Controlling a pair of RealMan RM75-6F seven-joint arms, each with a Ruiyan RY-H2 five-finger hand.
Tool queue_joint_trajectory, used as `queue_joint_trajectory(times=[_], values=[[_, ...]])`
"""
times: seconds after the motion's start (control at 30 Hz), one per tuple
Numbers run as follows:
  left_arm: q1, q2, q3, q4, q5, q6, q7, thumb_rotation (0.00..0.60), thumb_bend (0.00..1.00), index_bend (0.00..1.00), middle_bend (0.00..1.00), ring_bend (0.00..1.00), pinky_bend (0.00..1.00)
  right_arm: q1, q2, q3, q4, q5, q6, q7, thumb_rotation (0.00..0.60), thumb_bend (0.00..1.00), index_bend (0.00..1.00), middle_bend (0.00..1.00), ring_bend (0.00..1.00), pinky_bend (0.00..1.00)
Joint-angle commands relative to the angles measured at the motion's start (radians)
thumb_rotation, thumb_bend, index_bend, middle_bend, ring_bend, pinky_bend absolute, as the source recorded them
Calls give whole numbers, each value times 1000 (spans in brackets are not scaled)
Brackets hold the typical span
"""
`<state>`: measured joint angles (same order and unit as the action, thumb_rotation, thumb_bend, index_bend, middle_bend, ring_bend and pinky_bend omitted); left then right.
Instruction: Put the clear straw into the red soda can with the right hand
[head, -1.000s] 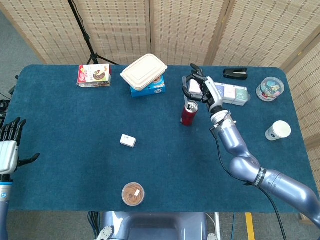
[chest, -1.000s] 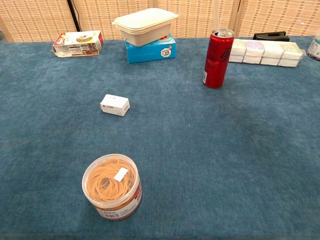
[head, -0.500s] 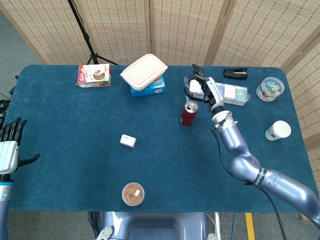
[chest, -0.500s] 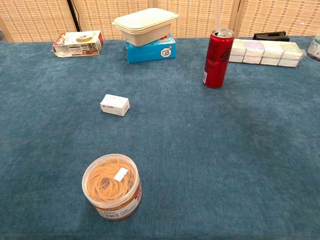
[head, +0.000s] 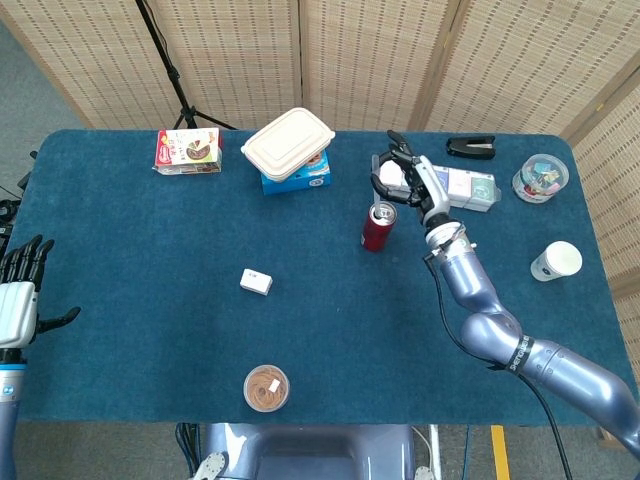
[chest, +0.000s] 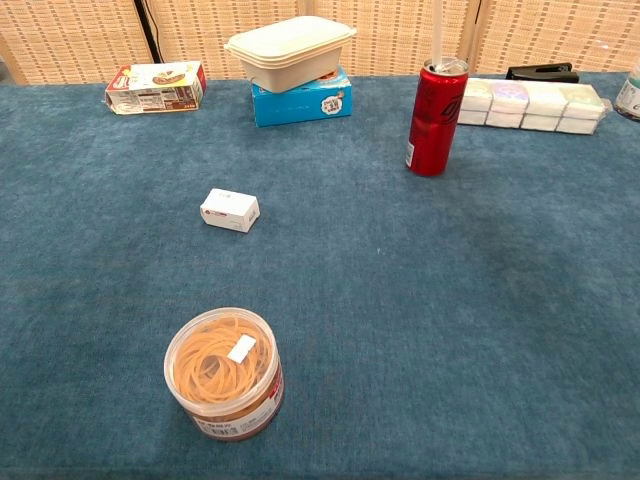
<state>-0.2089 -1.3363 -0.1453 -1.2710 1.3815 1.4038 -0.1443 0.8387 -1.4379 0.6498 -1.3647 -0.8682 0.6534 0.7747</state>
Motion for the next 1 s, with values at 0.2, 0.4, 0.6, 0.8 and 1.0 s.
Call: queue_joint_trajectory(times=[0.2,0.4,0.6,0.8,1.0], values=[[-1,0,0,1,-1,-3,-3,600,0,0,0,0,56,3,-8,0,12,-4,-1,2,600,491,569,0,0,0],[-1,0,0,4,-2,-5,-5,600,0,0,0,0,56,2,-12,-2,19,-8,-1,3,600,491,570,0,0,0],[-3,-1,1,6,-1,-8,-7,600,0,0,0,0,56,-3,-7,-1,14,-22,0,7,600,491,570,0,0,0],[-3,-2,2,6,1,-7,-7,600,0,0,0,0,56,-6,-4,-2,10,-29,-2,10,600,490,570,0,0,0],[-3,-2,3,5,0,-10,-6,600,0,0,0,0,56,-8,-5,-7,15,-31,-7,12,600,491,570,0,0,0]])
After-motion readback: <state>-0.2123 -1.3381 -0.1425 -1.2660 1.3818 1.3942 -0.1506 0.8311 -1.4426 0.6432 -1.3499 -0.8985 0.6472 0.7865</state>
